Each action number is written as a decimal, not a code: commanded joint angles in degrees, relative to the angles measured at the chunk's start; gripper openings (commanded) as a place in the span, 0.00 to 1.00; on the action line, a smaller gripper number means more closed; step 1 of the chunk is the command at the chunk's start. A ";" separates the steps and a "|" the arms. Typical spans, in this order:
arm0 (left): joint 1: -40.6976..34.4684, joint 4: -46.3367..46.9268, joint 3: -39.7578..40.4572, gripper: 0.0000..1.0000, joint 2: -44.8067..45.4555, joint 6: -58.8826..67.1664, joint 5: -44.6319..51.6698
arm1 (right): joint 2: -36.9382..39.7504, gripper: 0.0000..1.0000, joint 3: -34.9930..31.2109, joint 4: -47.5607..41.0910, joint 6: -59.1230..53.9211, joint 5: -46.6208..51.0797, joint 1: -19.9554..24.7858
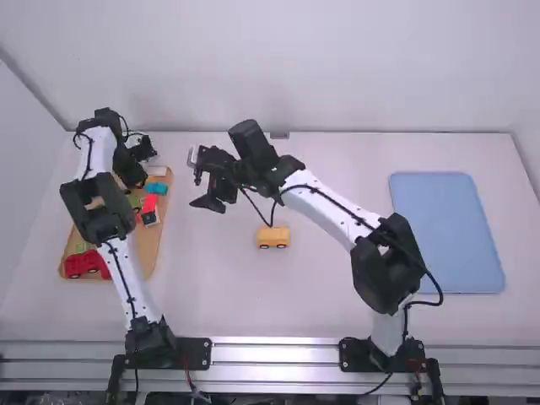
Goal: Assemble lego blocks to make yellow taxi
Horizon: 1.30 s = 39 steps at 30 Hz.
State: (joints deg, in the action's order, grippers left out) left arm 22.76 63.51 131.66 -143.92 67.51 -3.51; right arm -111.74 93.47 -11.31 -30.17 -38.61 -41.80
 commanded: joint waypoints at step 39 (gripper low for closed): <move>-0.24 -6.78 -7.98 0.32 -1.16 3.82 3.89 | -0.04 0.98 1.70 0.13 1.90 -0.31 -0.24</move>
State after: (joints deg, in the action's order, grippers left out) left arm 22.65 56.05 124.05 -143.92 72.44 1.19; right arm -111.74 93.47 -11.16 -28.58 -38.59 -41.85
